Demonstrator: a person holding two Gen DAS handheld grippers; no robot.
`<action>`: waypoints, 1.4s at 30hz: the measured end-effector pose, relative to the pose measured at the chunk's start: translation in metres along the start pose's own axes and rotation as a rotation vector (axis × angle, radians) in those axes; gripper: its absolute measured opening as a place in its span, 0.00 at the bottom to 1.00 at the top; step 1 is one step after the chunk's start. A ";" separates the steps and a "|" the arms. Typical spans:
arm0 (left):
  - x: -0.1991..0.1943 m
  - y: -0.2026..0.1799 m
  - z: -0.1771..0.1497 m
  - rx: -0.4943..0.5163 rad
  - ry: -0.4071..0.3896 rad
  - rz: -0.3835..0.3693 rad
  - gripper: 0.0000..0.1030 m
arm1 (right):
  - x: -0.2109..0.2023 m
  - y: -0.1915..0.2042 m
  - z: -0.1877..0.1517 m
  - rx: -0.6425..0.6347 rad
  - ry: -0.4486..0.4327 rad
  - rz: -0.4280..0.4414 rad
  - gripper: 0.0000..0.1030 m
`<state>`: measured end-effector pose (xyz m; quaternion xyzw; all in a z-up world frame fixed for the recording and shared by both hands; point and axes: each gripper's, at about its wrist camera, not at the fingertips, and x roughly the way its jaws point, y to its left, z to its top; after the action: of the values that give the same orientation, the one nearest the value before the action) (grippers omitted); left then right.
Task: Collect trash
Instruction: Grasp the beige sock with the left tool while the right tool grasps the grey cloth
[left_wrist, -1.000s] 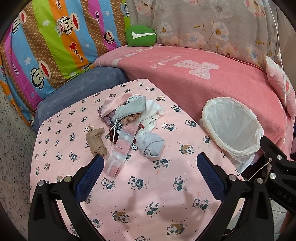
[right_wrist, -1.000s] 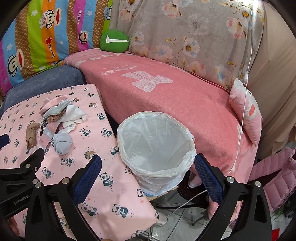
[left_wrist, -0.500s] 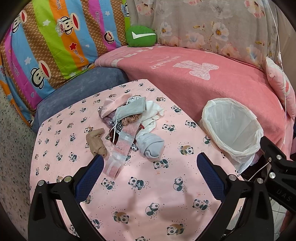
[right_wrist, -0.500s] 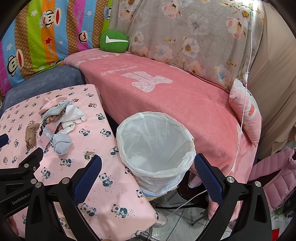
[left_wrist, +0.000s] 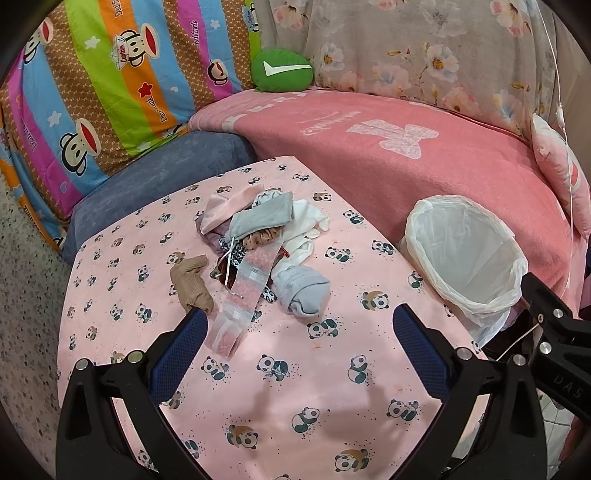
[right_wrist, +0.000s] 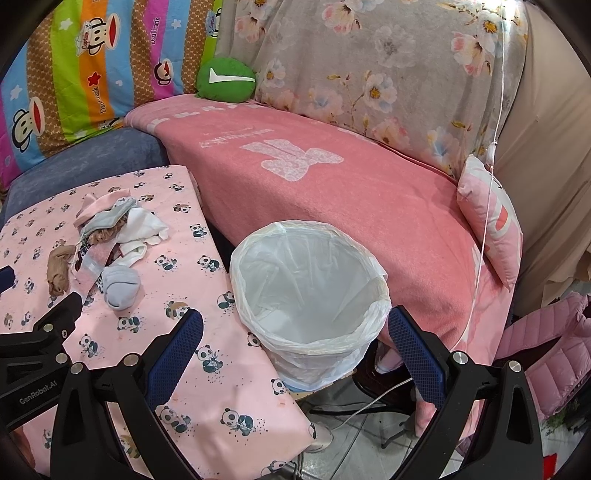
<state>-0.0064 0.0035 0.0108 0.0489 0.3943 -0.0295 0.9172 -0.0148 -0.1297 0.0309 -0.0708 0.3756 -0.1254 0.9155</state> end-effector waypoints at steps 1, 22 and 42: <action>0.001 0.000 0.001 -0.002 0.002 -0.001 0.93 | 0.001 0.001 0.000 -0.001 0.001 0.000 0.95; 0.065 0.076 0.005 -0.091 0.045 -0.017 0.93 | 0.031 0.038 0.023 0.038 -0.019 0.060 0.95; 0.160 0.186 -0.003 -0.382 0.216 -0.121 0.90 | 0.106 0.180 0.077 0.000 0.015 0.299 0.95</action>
<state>0.1186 0.1856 -0.0945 -0.1467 0.4908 -0.0040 0.8588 0.1445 0.0155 -0.0259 -0.0133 0.3888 0.0120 0.9211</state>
